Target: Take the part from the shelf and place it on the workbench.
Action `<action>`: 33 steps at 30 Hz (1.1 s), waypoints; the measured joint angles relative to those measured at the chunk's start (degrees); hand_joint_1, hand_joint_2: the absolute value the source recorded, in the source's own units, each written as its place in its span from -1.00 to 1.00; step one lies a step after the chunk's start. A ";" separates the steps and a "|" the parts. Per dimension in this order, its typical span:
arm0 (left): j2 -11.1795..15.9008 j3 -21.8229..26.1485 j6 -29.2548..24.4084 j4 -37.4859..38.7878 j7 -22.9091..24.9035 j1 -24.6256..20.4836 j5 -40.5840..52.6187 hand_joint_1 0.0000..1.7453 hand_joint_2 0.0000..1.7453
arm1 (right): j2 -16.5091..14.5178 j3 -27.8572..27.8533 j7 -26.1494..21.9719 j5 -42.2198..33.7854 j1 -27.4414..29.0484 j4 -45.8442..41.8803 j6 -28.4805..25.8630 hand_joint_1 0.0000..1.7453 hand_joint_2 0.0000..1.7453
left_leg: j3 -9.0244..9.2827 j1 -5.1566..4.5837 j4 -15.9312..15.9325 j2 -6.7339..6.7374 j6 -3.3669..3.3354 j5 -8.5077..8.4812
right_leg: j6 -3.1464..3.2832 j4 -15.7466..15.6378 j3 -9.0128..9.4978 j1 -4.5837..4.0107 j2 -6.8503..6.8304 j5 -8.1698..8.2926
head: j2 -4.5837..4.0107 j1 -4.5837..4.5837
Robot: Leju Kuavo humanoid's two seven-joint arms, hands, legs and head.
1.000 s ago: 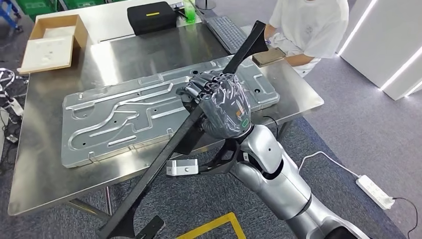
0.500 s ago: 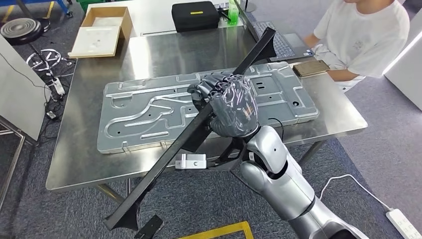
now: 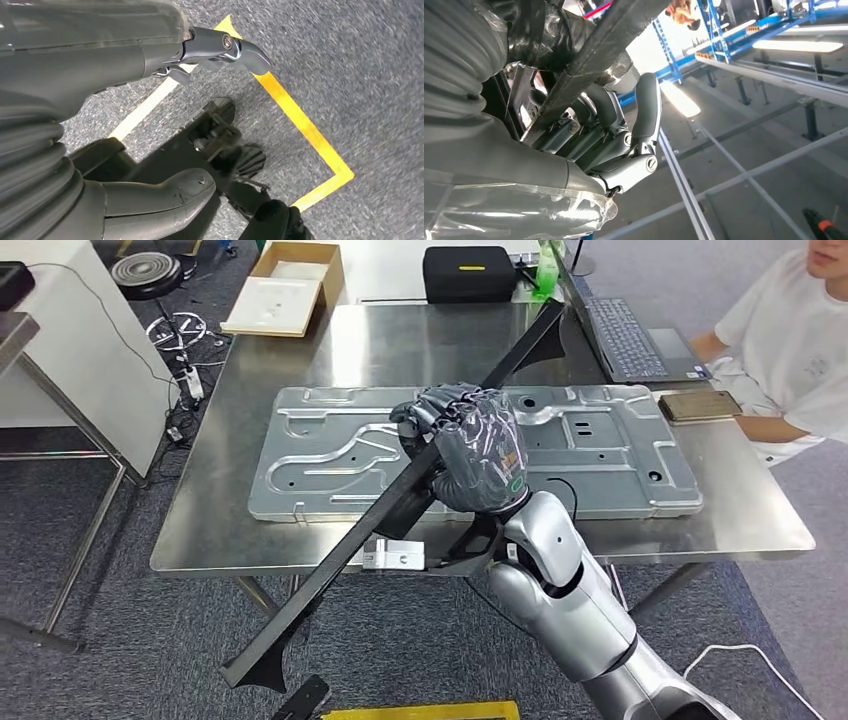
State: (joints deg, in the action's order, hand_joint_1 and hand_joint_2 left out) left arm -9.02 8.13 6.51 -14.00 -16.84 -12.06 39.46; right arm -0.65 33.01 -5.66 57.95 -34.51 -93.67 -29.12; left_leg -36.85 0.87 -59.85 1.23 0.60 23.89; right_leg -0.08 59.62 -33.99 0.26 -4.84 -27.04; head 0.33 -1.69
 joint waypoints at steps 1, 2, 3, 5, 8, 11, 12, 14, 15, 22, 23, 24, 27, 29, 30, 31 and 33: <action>0.04 0.00 -0.05 -0.01 -0.03 0.14 -0.10 -1.00 1.00 | 0.01 -0.44 0.16 -0.63 0.06 0.10 0.14 1.00 1.00 | 0.08 -0.21 0.11 -0.20 -0.44 0.11 | -0.29 0.00 0.03 -0.07 -0.20 -0.02 | 0.00 0.01; 0.10 0.00 -0.10 -0.01 -0.08 0.33 -0.20 -1.00 1.00 | 0.03 -0.94 0.40 -1.56 0.11 0.26 0.59 1.00 1.00 | 0.09 -0.24 0.26 -0.41 -0.84 0.04 | -0.53 -0.04 0.15 -0.03 -0.30 0.00 | 0.00 0.02; 0.16 0.00 -0.16 -0.01 -0.14 0.51 -0.28 -1.00 1.00 | 0.09 -1.52 0.65 -2.68 0.12 0.45 1.19 1.00 1.00 | 0.20 -0.19 0.43 -0.53 -1.22 -0.03 | -0.83 0.06 0.20 0.10 -0.06 -0.11 | 0.00 0.02; 0.26 0.00 -0.25 -0.01 -0.26 0.61 -0.39 -1.00 1.00 | 0.37 -2.85 1.03 -4.83 0.06 0.91 2.38 1.00 1.00 | 0.45 -0.03 0.82 -0.72 -2.01 -0.22 | -1.33 2.24 -0.69 0.39 1.75 -1.64 | 0.00 0.02; 0.30 0.00 -0.32 -0.01 -0.44 0.53 -0.53 -1.00 1.00 | 1.07 -4.74 1.64 -7.33 0.11 1.70 3.36 1.00 1.00 | 0.47 -0.11 0.95 -1.11 -2.68 -0.27 | -1.68 12.16 -5.60 0.52 4.33 -6.36 | 0.00 0.04; 0.32 0.06 -0.57 -0.01 -0.70 0.71 -1.11 -1.00 1.00 | 1.78 -6.39 2.93 -12.37 0.01 3.44 6.02 1.00 1.00 | 0.50 -0.27 0.87 -1.84 -2.77 -0.24 | -1.59 13.66 -6.86 0.52 4.60 -4.91 | 0.00 0.03; 0.33 0.10 -0.72 -0.01 -0.86 0.75 -1.34 -1.00 1.00 | 2.10 -7.20 3.31 -14.84 -0.30 4.40 7.18 1.00 1.00 | 0.53 -0.28 0.81 -2.12 -2.75 -0.24 | -1.43 10.14 -5.24 0.52 4.66 -2.73 | 0.00 0.03; 0.34 0.19 -0.97 -0.01 -1.12 0.78 -1.59 -1.00 1.00 | 2.72 -9.29 3.63 -19.05 -1.22 6.55 8.77 1.00 1.00 | 0.39 -0.41 0.60 -2.60 -2.50 -0.27 | -1.08 2.95 -1.89 0.42 4.95 0.14 | 0.00 0.03; 0.36 0.23 -1.04 -0.01 -1.19 0.83 -1.64 -1.00 1.00 | 2.91 -10.35 3.66 -20.24 -1.64 7.51 9.16 1.00 1.00 | 0.26 -0.48 0.56 -2.77 -2.26 -0.34 | -0.92 0.94 -1.02 0.30 5.03 0.68 | 0.00 0.02; 0.54 0.84 -1.64 0.00 -1.40 1.51 -2.40 -1.00 1.00 | 3.88 -15.86 7.11 -27.11 -5.09 15.82 12.09 1.00 1.00 | -3.63 -0.42 -7.28 -2.22 -0.58 4.20 | 0.93 -0.67 -0.66 0.48 4.55 1.48 | 0.00 -0.02; 0.54 0.97 -1.75 0.01 -1.39 1.61 -2.49 -1.00 1.00 | 4.20 -16.53 7.79 -27.27 -5.99 17.71 12.43 1.00 1.00 | -5.44 -0.39 -11.13 -2.15 -0.48 5.84 | 1.03 -0.67 -0.67 0.42 4.44 1.47 | 0.00 -0.03; 0.54 1.11 -1.88 0.01 -1.38 1.74 -2.57 -1.00 1.00 | 4.64 -16.98 8.26 -27.10 -6.91 19.73 12.87 1.00 1.00 | -6.84 -0.36 -14.06 -2.11 -0.40 6.73 | 1.05 -0.66 -0.68 0.37 4.33 1.45 | 0.00 -0.03; 0.54 1.57 -2.26 0.01 -1.44 1.98 -2.74 -1.00 1.00 | 6.08 -17.95 8.48 -26.30 -9.38 25.22 13.64 1.00 1.00 | -5.37 -0.33 -11.13 -1.93 -0.56 3.67 | 0.92 -0.53 -0.62 0.33 4.18 1.34 | 0.00 -0.03; 0.55 1.84 -2.31 0.01 -1.62 1.95 -2.82 -1.00 1.00 | 6.98 -18.72 7.98 -25.51 -10.48 27.39 13.41 1.00 1.00 | -1.48 -0.46 -3.25 -1.62 -1.02 0.65 | 0.60 -0.33 -0.63 0.23 4.07 1.12 | 0.00 -0.03; 0.55 1.94 -2.28 0.01 -1.72 1.95 -2.85 -1.00 1.00 | 7.38 -19.04 7.70 -25.18 -10.91 28.20 13.28 1.00 1.00 | -0.20 -0.58 -0.69 -1.51 -1.23 0.03 | 0.35 -0.28 -0.70 0.17 4.03 1.07 | 0.00 -0.03; 0.56 2.02 -2.21 0.01 -1.80 1.96 -2.86 -1.00 1.00 | 7.75 -19.28 7.46 -24.94 -11.23 28.89 13.17 1.00 1.00 | 0.37 -0.71 0.51 -1.47 -1.40 0.02 | 0.09 -0.26 -0.78 0.11 4.02 1.05 | 0.00 -0.03; 0.56 2.08 -1.96 0.01 -2.06 2.01 -2.91 -1.00 1.00 | 8.35 -19.66 6.86 -24.54 -11.53 29.95 12.89 1.00 1.00 | 0.56 -0.81 0.84 -1.56 -1.81 0.00 | -0.52 -0.42 -0.78 0.11 4.02 1.11 | 0.00 -0.02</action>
State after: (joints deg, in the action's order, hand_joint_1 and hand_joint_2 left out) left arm -8.45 10.21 4.55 -13.99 -18.90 -10.05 36.56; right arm 7.70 13.35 1.21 33.41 -46.04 -63.73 -16.23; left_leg -36.29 0.06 -59.02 -0.33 -1.21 23.88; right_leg -0.60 59.19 -34.78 0.37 -0.83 -25.93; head 0.33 -1.72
